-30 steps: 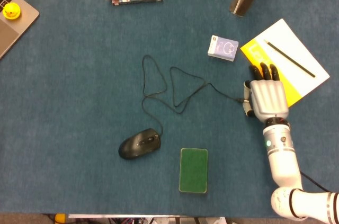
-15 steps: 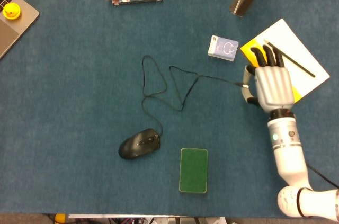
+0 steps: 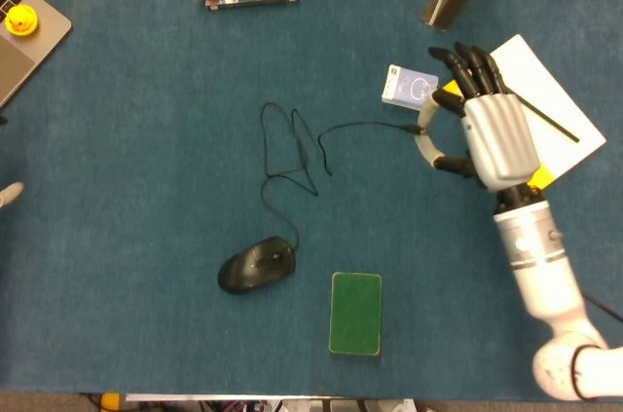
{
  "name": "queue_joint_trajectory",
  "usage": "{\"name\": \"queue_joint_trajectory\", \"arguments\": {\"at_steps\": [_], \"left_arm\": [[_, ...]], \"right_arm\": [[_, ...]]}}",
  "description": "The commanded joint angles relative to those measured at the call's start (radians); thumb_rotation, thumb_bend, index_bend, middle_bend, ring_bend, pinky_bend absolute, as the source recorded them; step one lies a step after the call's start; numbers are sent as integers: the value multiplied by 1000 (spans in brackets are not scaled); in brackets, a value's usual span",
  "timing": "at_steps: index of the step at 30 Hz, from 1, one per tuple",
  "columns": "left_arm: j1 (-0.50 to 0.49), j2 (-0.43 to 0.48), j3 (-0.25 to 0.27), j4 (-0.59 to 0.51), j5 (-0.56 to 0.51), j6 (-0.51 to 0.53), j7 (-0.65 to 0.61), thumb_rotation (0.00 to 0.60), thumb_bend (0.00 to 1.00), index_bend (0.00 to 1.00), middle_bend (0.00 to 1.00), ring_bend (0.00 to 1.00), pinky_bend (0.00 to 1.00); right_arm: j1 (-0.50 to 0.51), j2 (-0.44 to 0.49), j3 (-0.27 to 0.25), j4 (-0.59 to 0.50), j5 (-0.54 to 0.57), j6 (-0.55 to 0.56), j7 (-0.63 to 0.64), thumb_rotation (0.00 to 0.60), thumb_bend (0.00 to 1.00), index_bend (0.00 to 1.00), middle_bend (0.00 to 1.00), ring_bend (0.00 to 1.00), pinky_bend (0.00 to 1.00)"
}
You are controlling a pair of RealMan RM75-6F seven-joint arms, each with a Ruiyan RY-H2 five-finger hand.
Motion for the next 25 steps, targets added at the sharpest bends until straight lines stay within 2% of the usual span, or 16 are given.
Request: {"name": "queue_joint_trajectory", "arguments": {"at_steps": [1,5,11,19,25], "left_arm": [[-46,-34,-15,46,-16,-57,0,600,0,279,172,211,451],[-83,-64,-25,86,-33,-106,-10,600,0,278,171,211,453],[-124,-101,-30,119,-42,-143,2,600,0,278,172,211,456],[-162,-133,-37,150,-64,-187,-23,600,0,278,173,211,464],[-171,-152,-38,189,-80,-199,-36,600,0,278,172,211,465]], "right_arm": [[-8,88,-1,-79,-55,-22,101,600,374,665,149,0,40],[-16,147,-5,-136,-98,-25,189,600,373,665,150,0,40],[-17,244,-36,-191,-166,-72,398,600,373,669,150,0,40],[5,328,-103,-187,-267,-146,727,600,374,669,151,0,40],[20,318,-134,-145,-336,-140,845,600,374,670,151,0,40]]}}
